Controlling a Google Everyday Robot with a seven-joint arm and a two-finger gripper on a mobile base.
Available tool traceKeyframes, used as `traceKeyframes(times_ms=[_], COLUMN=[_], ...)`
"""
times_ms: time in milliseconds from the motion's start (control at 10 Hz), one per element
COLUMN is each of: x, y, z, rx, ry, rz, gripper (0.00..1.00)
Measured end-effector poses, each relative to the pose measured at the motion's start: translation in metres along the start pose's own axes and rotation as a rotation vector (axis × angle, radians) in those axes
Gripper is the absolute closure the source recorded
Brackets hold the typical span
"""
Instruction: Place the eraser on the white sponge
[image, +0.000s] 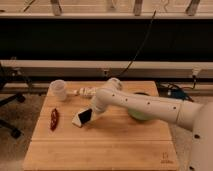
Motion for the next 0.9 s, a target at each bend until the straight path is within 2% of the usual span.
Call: traceKeyframes(times_ms=[400,700,900], x=[-0.001,-0.027,-0.030], y=[0.000,-0.013,-0.017], z=[0.003,0.016,0.019], rx=[-0.014,-0.030,-0.037], ry=[-0.014,-0.041,-0.051], rz=[-0.016,-0.056,-0.069], gripper=[0.99,0.99,0.99])
